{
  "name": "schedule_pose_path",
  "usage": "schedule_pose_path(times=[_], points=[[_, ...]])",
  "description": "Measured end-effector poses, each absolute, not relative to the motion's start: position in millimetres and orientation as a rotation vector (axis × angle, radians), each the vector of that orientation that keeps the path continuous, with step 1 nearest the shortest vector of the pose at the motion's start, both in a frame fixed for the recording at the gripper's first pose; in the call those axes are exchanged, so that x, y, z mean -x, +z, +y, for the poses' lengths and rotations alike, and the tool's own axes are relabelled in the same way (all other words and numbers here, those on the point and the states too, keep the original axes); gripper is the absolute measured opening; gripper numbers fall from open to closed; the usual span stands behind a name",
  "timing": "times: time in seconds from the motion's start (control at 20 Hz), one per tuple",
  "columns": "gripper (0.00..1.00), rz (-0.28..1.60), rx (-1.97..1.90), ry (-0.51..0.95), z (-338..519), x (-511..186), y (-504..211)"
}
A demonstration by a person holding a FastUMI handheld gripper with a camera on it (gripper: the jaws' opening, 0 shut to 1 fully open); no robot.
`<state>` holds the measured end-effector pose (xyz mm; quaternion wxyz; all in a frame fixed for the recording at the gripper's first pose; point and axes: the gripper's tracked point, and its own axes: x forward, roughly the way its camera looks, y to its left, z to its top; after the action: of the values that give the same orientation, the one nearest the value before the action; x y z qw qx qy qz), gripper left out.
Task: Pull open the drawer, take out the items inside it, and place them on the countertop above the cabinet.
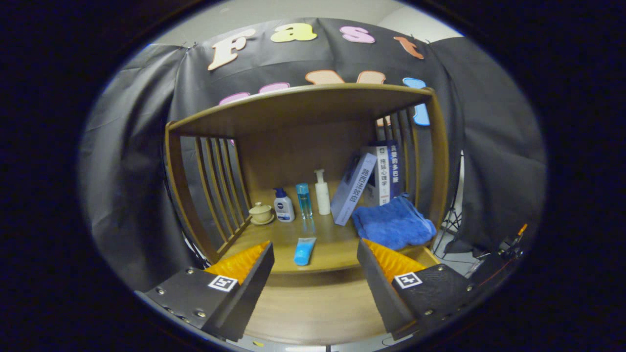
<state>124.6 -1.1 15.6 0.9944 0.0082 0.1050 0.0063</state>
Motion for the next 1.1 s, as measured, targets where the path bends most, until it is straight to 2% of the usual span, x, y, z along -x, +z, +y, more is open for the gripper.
schedule_pose_path(times=[0.55,0.75,1.1], points=[[1.0,0.13,0.024,0.104,2.3,-11.3,-40.6],[1.0,0.131,0.071,0.072,-16.0,0.3,-85.5],[1.0,0.135,0.124,0.104,-19.7,14.4,-163.2]])
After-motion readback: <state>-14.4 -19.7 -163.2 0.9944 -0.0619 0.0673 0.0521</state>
